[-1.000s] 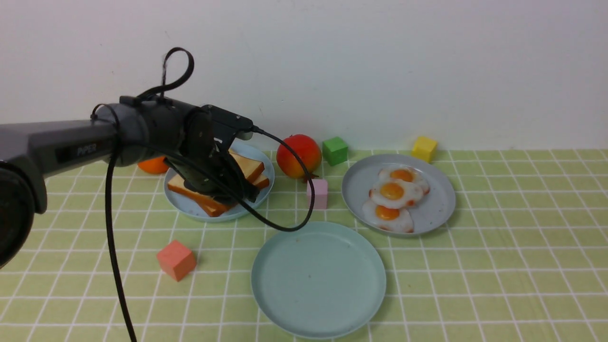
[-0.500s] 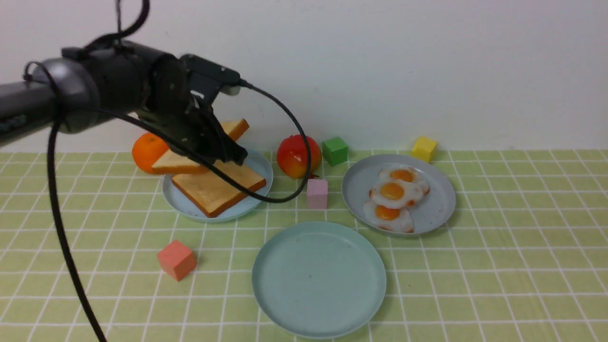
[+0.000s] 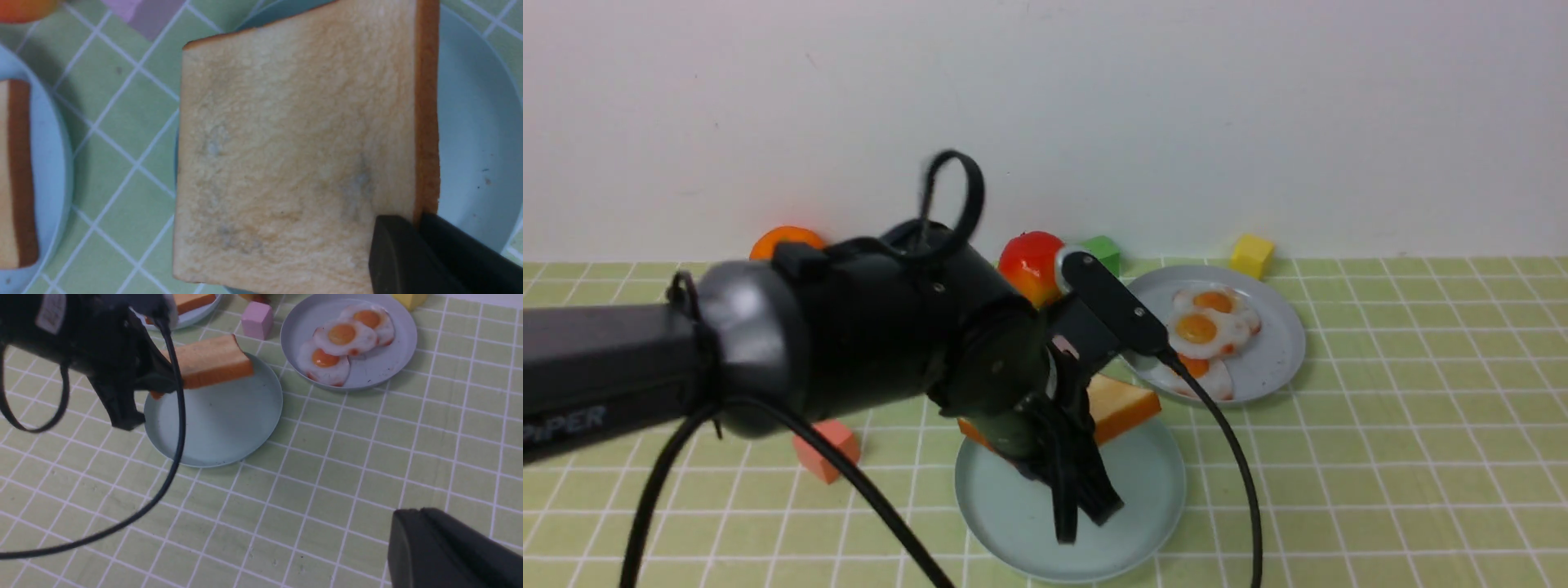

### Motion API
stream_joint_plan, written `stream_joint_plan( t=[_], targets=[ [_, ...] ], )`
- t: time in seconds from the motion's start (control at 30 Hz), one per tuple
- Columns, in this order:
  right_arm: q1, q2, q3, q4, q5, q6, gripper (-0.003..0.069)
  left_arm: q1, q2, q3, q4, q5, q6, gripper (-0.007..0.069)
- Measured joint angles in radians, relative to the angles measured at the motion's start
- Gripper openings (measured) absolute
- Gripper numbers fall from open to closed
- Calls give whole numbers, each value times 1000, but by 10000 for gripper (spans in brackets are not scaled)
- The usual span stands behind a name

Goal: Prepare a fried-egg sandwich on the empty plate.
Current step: Use the left arm to put a slice of bread into the empty plate in the middle

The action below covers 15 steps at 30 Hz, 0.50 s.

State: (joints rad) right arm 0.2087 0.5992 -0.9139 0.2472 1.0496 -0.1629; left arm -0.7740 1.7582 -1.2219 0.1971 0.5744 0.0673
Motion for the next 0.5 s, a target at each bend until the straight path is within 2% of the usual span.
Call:
stream_joint_plan(
  t=[0.3,0.37,0.5],
  targets=[
    [0,0,0,0,18,0,32,-15,84,0,14,-40,0,22],
    [0,0,0,0,18,0,32,-15,86,0,12,-40,0,42],
    [0,0,0,0,18,0,32,-15,87,0,3,-34,0,149]
  ],
)
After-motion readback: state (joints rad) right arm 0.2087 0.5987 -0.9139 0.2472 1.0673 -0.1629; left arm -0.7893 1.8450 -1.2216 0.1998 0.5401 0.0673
